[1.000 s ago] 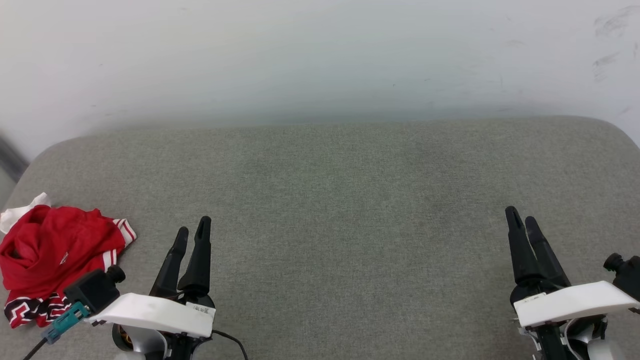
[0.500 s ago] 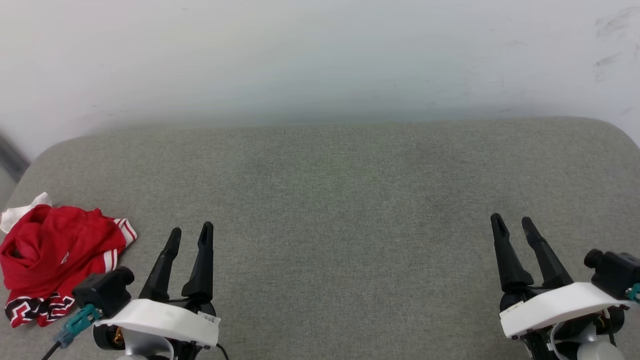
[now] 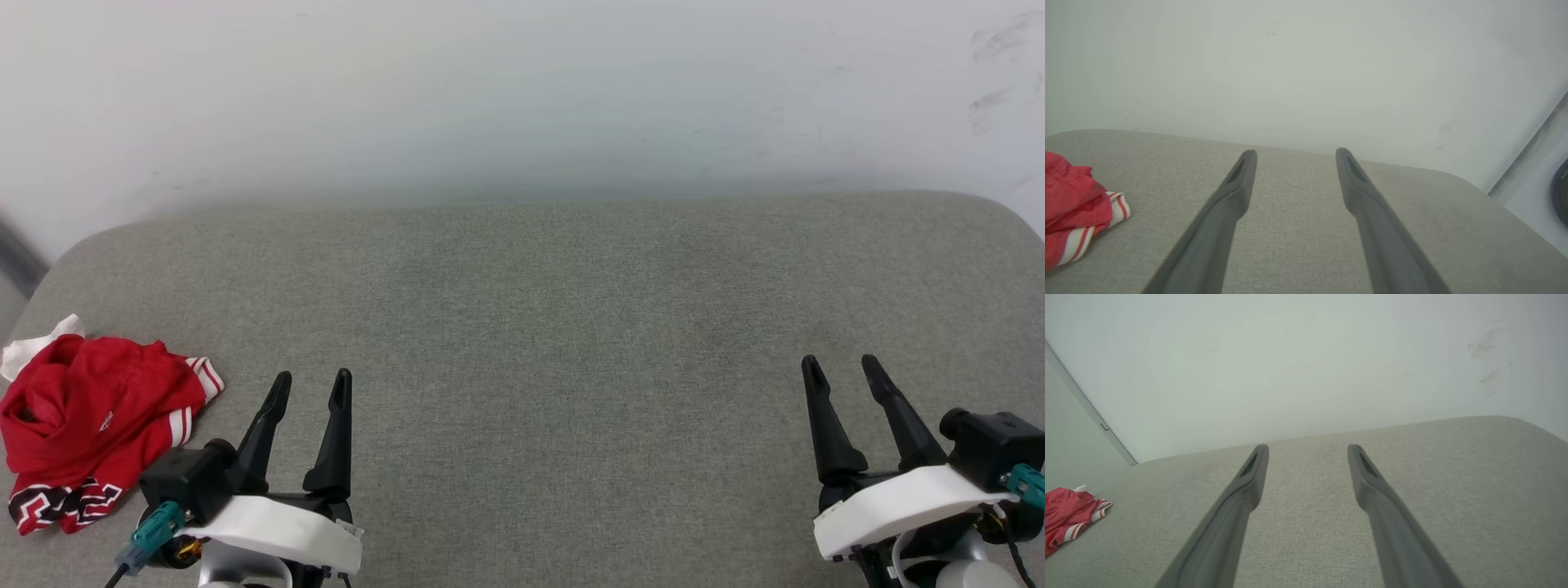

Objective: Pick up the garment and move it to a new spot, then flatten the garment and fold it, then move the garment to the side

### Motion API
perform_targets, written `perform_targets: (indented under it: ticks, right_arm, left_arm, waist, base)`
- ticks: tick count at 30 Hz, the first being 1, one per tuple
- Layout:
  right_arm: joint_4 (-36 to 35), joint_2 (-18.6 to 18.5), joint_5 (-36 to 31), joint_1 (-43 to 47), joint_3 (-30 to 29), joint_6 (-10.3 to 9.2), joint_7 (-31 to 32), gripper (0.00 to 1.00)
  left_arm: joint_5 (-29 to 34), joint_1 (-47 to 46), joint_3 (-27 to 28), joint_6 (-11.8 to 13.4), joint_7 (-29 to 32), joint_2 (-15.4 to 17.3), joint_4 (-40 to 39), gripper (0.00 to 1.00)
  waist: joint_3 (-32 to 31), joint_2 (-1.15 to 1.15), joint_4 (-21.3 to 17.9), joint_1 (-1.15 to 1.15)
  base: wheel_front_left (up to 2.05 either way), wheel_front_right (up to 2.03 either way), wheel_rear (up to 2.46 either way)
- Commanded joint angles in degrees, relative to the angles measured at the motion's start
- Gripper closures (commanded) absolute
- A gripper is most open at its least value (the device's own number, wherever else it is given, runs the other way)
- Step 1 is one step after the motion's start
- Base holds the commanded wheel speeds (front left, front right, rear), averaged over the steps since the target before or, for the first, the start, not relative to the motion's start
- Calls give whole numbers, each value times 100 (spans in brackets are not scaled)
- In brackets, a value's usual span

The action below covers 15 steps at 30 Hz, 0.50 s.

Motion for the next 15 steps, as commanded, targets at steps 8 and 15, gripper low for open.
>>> perform_targets:
  ticks: [8, 15]
  right_arm:
    - [-103, 12, -441, 37, 18, 1, -79, 0]
    - [-134, 13, -695, 74, 29, 1, -92, 0]
  left_arm:
    - [473, 37, 29, 2, -144, 3, 21, 0]
    - [775, 59, 24, 1, -234, -17, 96, 0]
  waist:
    - [9, 0, 6, -1]
    - [13, 0, 5, -1]
  base:
    - [0, 0, 0]
    - [0, 0, 0]
